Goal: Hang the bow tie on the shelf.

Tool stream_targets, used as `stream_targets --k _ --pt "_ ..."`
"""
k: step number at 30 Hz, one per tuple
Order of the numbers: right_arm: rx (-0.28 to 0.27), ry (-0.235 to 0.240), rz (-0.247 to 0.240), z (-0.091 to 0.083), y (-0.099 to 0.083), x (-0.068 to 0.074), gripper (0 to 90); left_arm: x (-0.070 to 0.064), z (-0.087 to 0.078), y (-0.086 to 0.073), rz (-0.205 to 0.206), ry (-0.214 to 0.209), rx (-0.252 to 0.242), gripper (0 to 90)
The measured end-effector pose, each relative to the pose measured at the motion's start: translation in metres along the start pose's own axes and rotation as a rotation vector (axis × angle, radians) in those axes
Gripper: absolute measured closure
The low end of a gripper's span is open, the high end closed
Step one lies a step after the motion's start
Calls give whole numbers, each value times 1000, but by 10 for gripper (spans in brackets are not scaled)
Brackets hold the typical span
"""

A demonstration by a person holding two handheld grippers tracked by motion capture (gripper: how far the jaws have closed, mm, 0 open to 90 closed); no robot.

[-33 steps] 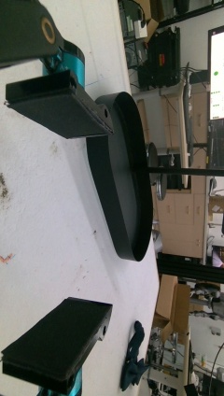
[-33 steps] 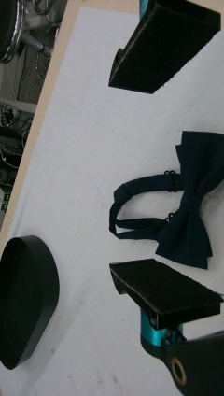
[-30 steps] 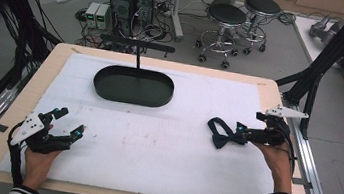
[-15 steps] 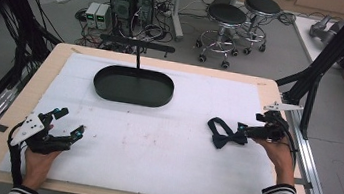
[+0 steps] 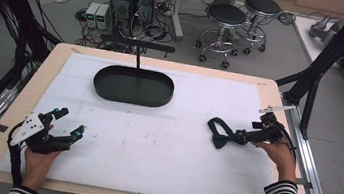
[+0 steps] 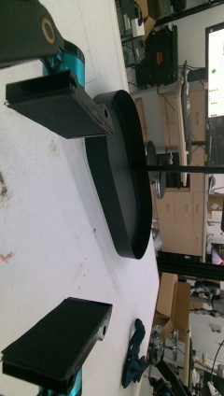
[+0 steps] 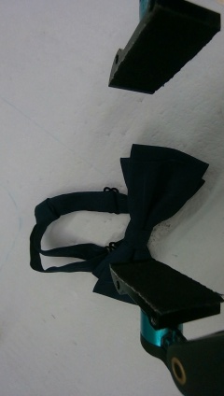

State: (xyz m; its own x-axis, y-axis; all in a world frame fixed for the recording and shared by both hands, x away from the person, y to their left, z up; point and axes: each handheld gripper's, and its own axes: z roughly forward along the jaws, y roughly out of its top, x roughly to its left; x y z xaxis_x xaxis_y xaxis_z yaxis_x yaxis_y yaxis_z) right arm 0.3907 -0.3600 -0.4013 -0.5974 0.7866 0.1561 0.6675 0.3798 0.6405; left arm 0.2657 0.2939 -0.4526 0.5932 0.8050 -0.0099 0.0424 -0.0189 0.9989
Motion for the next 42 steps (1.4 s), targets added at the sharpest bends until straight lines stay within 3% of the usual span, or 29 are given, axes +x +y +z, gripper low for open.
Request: stream_targets --k 7,9,26,30,35,42 --pt "35 35 28 7 -9 -8 93 0 0 0 4 -3 0 131" --pt "46 58 28 9 -11 -11 151 0 0 0 3 -5 0 131" --pt "62 117 26 18 -14 -16 253 0 0 0 1 -7 -2 132" --pt "78 133 19 19 -16 -16 294 0 0 0 1 -8 -2 132" --pt "93 158 15 21 -16 -16 420 0 0 0 0 -7 -3 132" --pt "100 154 17 20 -15 -16 491 0 0 0 0 -8 -3 132"
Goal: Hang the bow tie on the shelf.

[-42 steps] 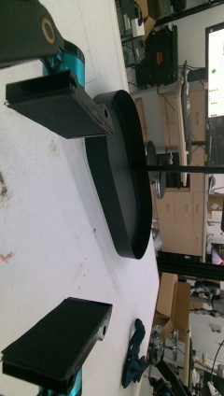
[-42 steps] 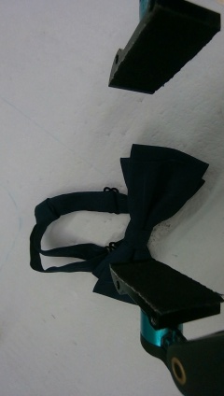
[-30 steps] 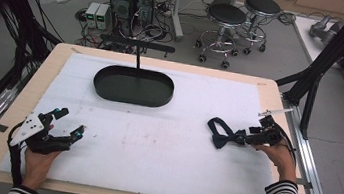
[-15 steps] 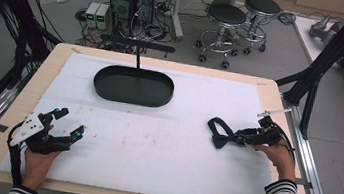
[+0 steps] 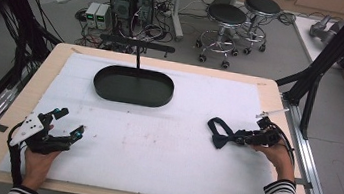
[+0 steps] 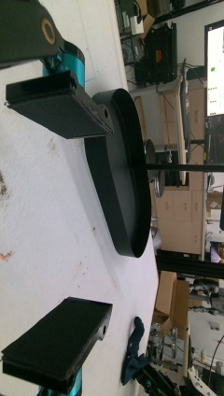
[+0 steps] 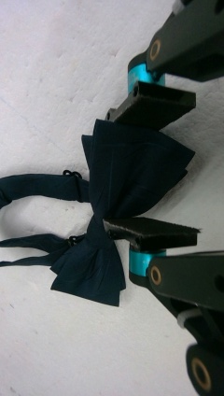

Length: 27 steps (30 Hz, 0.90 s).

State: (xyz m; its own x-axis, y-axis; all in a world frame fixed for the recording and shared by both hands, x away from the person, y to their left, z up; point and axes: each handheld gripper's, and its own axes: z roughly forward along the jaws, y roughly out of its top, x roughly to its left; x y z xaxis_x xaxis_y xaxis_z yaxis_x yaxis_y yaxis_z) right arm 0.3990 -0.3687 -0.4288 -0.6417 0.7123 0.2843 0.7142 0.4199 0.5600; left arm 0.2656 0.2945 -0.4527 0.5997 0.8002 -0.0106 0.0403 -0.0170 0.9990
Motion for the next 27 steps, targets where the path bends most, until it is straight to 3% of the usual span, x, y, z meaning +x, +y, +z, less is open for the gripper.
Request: stream_targets --k 13,22,27 --pt "32 -30 -12 -2 0 2 642 0 0 0 0 0 0 133" --pt "38 -56 -11 -2 1 4 690 0 0 0 2 0 1 133" --pt "32 -67 -38 -6 1 7 799 0 0 0 2 1 1 133"
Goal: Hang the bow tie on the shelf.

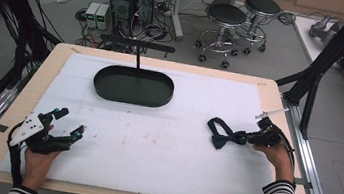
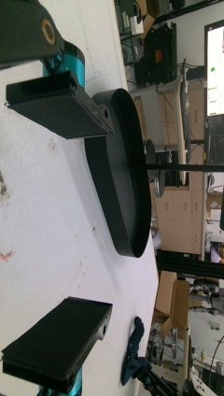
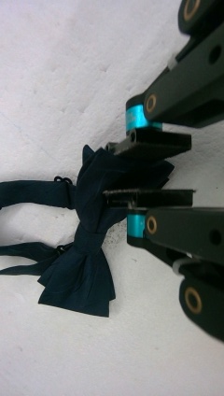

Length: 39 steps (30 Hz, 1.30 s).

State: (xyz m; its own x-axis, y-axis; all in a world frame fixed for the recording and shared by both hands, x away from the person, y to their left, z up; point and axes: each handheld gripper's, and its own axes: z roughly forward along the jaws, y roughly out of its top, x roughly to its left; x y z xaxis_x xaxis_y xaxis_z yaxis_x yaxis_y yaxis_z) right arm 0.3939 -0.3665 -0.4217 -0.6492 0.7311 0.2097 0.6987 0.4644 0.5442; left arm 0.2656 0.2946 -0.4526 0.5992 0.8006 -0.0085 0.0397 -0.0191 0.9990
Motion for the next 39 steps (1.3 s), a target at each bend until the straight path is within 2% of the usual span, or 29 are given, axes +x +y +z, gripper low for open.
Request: stream_targets --k 2,14,24,30,32,39 --pt "-1 1 1 -1 0 0 853 0 0 0 -2 0 -1 133" --pt "-14 8 -18 1 2 3 865 0 0 0 -2 0 0 134" --pt "-67 2 -45 -3 5 8 864 0 0 0 -3 -1 -1 135" --pt "-142 -14 -66 -10 7 12 864 0 0 0 -5 1 0 135" --pt "-188 -21 -84 -13 9 15 864 0 0 0 -4 1 0 135" --pt "-255 -43 -102 -21 12 23 863 0 0 0 -4 -1 -2 135"
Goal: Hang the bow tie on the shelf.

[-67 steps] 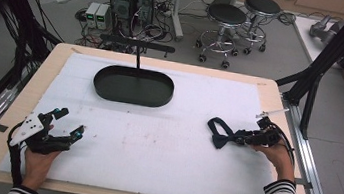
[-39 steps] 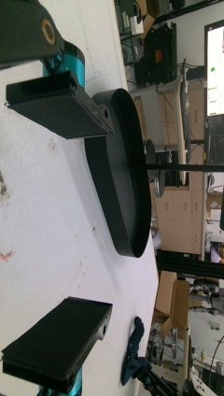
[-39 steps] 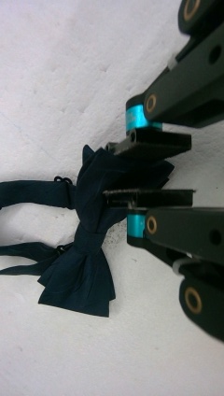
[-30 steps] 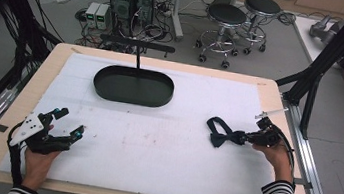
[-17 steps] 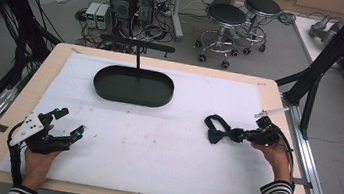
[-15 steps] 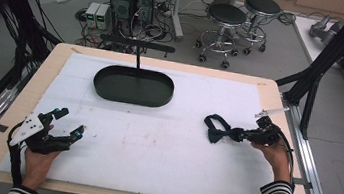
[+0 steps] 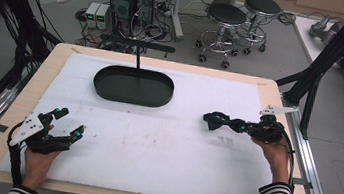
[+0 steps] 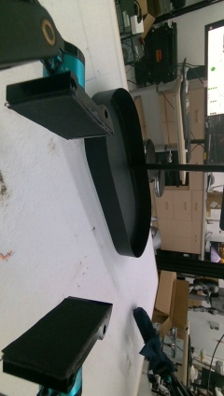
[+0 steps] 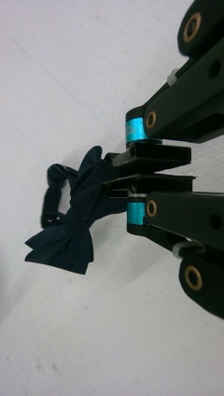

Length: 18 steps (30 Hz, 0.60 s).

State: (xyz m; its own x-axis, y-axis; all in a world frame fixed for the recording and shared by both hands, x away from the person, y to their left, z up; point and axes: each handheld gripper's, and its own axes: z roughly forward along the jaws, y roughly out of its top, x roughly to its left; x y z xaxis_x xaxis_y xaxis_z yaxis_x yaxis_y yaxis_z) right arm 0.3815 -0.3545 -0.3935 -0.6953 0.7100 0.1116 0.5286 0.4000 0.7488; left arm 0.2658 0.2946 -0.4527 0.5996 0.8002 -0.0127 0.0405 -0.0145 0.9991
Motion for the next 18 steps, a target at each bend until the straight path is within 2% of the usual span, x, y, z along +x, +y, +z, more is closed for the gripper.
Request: stream_targets --k 5,6,8,10,12,13,16,17,18 --pt "-47 -26 -15 -5 3 4 861 0 0 0 -2 1 0 135" --pt "-47 -26 -15 -5 3 4 861 0 0 0 -2 1 1 135" --pt "-85 -27 -24 -7 5 6 861 0 0 0 -2 1 1 135" --pt "-91 -26 -22 -9 6 7 861 0 0 0 -2 1 1 135" --pt "-133 -31 -32 -12 8 10 861 0 0 0 -2 1 1 135" --pt "-133 -31 -32 -12 8 10 861 0 0 0 -2 1 1 135" --pt "-177 -37 -38 -15 11 13 861 0 0 0 -2 1 1 135" --pt "-205 -38 -46 -17 13 16 861 0 0 0 -2 1 1 135" --pt "-205 -38 -46 -17 13 16 861 0 0 0 -3 0 1 135"
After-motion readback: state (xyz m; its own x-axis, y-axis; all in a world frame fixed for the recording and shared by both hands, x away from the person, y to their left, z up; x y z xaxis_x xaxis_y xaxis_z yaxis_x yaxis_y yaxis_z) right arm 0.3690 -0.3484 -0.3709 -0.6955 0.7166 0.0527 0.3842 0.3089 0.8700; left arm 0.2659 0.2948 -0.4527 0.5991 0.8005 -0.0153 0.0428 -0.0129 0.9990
